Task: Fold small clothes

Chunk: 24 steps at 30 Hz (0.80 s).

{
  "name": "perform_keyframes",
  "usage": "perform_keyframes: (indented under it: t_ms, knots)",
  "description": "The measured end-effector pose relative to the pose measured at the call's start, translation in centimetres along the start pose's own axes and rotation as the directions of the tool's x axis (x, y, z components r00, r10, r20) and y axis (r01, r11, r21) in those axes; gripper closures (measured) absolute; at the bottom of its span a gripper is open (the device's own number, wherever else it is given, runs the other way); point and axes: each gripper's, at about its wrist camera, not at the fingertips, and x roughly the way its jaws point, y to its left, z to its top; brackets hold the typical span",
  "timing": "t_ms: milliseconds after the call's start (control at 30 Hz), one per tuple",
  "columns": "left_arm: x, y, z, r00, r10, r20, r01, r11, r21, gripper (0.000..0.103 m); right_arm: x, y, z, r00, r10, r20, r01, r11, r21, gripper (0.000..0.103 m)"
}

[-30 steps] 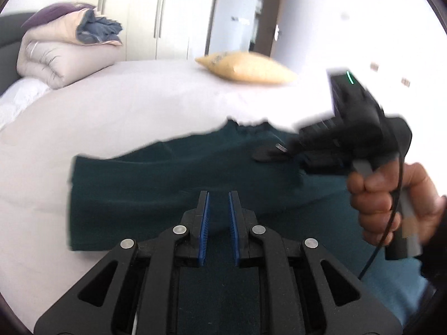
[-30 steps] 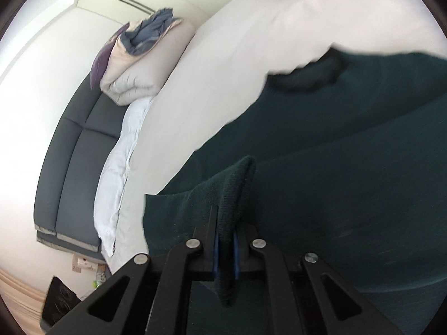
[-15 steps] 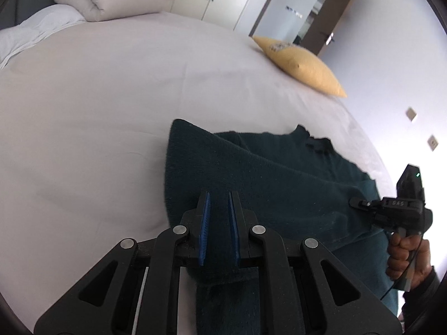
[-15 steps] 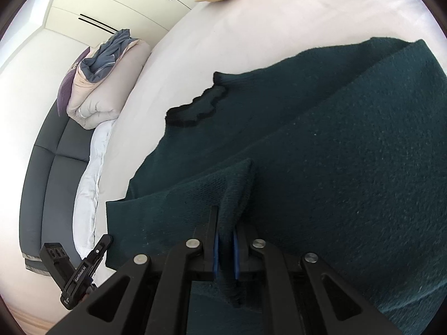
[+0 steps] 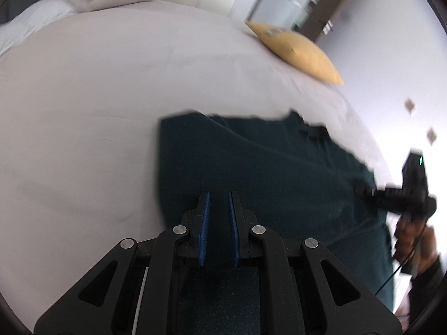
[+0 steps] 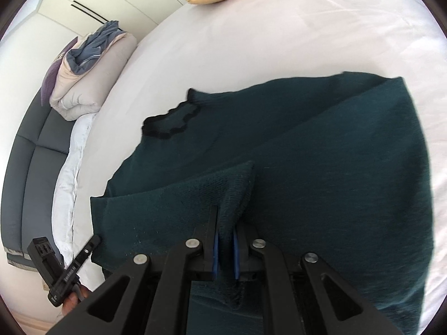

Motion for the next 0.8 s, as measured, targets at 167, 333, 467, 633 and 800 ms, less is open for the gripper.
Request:
perform_keyframes:
  t_ms: [167, 333, 467, 633, 800]
  knots:
    - [-0.9, 1.2, 1.6, 0.999, 0.028, 0.035, -0.027, 0.999, -0.029, 0.09, 0.0, 0.0, 0.0, 1.0, -0.012, 0.007, 0.012, 1.0, -0.012, 0.094]
    - [-1.3, 1.4, 3.1, 0.998, 0.037, 0.041, -0.037, 0.999, 0.002, 0.09, 0.0, 0.1, 0.0, 1.0, -0.022, 0.011, 0.022, 0.999, -0.026, 0.094]
    - [0.1, 0.4, 3.0, 0.999, 0.05, 0.0, -0.05, 0.997, 0.064, 0.09, -0.1, 0.1, 0.1, 0.999, -0.032, 0.009, 0.032, 0.999, -0.038, 0.094]
    - [1.4, -0.4, 2.2, 0.996, 0.083, -0.02, -0.079, 0.99, 0.12, 0.09, -0.2, 0.8, 0.0, 0.997, -0.071, 0.01, 0.071, 0.995, -0.072, 0.094]
    - [3.3, -0.9, 1.7, 0.989, 0.132, -0.066, -0.119, 0.977, 0.175, 0.09, -0.4, 1.1, 0.0, 0.995, -0.1, 0.015, 0.101, 0.991, -0.091, 0.094]
